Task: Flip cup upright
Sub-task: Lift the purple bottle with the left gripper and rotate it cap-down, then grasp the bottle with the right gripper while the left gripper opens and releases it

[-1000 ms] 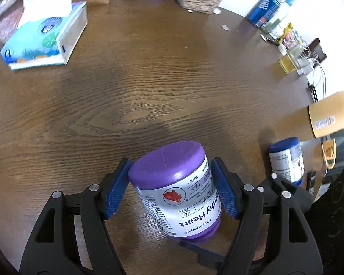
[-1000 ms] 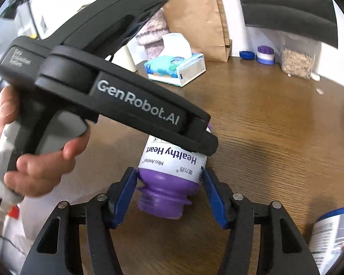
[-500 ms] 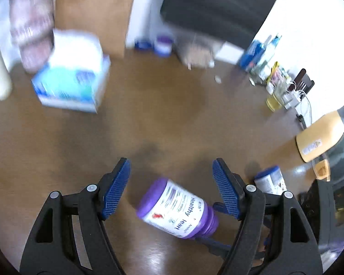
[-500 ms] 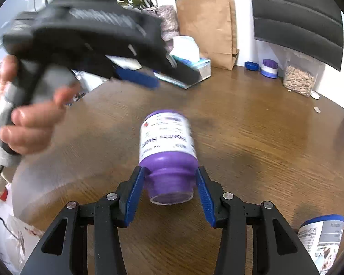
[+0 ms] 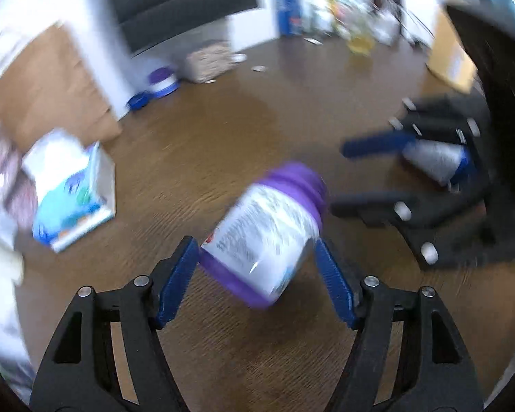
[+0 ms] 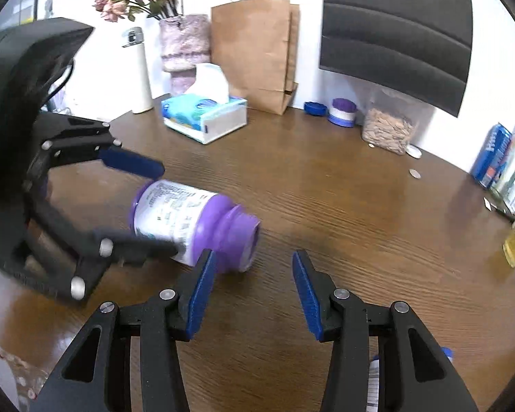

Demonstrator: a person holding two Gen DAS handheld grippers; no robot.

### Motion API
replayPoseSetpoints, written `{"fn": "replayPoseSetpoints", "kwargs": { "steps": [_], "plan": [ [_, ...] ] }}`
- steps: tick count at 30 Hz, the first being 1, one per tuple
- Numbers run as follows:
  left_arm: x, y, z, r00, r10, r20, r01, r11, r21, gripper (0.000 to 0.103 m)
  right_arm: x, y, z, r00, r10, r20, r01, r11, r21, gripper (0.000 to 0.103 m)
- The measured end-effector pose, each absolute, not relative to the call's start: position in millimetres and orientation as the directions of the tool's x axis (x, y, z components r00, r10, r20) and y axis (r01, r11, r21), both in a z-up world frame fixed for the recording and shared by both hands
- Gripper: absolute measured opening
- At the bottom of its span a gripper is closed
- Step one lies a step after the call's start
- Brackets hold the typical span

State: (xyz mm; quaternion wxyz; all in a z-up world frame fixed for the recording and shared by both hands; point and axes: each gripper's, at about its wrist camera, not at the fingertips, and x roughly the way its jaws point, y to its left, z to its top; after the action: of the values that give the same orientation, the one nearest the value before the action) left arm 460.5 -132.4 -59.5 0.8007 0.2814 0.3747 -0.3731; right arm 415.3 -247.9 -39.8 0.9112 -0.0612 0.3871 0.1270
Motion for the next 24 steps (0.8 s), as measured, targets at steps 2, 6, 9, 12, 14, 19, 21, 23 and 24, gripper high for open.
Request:
{"fn": "replayPoseSetpoints", "kwargs": {
  "steps": [2, 6, 9, 12, 14, 19, 21, 23, 24],
  "plan": [
    [451.8, -141.1, -62.6, 0.445, -0.37, -0.816, 0.825, 0.523, 0.214, 0.066, 416.6, -252.9, -40.8, 0.67, 0.173, -0.722, -0.262, 0.965, -0.012, 0.051],
    [457.9, -152.0, -63.9, 0.444, -0.331, -0.833, 0.814, 0.537, 0.22, 0.067, 420.0, -258.6, -36.7, 0.681, 0.182, -0.709, -0.254, 0.967, 0.004, 0.051],
    [471.9, -162.7, -60.7, 0.394, -0.348, -0.851, 0.814, 0.562, 0.147, 0.068, 415.8, -264.1, -29.0, 0.695, 0.187, -0.694, -0.252, 0.968, 0.009, 0.051],
    [480.5, -175.9, -71.0, 0.365, -0.303, -0.88, 0.797, 0.59, 0.128, 0.064, 409.4, -275.7, -19.8, 0.716, 0.175, -0.676, -0.227, 0.974, 0.012, 0.051],
    [487.6, -179.4, -80.6, 0.348, -0.258, -0.901, 0.763, 0.637, 0.112, 0.06, 405.1, -285.3, -14.5, 0.727, 0.175, -0.664, -0.21, 0.977, 0.028, 0.051],
    [483.8, -173.3, -65.0, 0.396, -0.237, -0.887, 0.684, 0.721, 0.113, 0.06, 396.6, -303.5, -5.1, 0.738, 0.238, -0.631, -0.214, 0.97, 0.116, 0.052],
    [473.5, -170.8, -49.5, 0.457, -0.235, -0.858, 0.656, 0.741, 0.147, 0.06, 396.4, -309.0, 0.4, 0.738, 0.298, -0.606, -0.232, 0.954, 0.187, 0.06],
    [456.8, -164.3, -25.6, 0.515, -0.279, -0.811, 0.633, 0.762, 0.139, 0.06, 396.8, -316.9, 7.0, 0.722, 0.41, -0.557, -0.276, 0.909, 0.311, 0.086],
    [448.9, -161.1, -14.9, 0.526, -0.306, -0.794, 0.631, 0.766, 0.123, 0.06, 397.4, -321.7, 11.0, 0.706, 0.492, -0.51, -0.313, 0.862, 0.399, 0.087]
  ]
}}
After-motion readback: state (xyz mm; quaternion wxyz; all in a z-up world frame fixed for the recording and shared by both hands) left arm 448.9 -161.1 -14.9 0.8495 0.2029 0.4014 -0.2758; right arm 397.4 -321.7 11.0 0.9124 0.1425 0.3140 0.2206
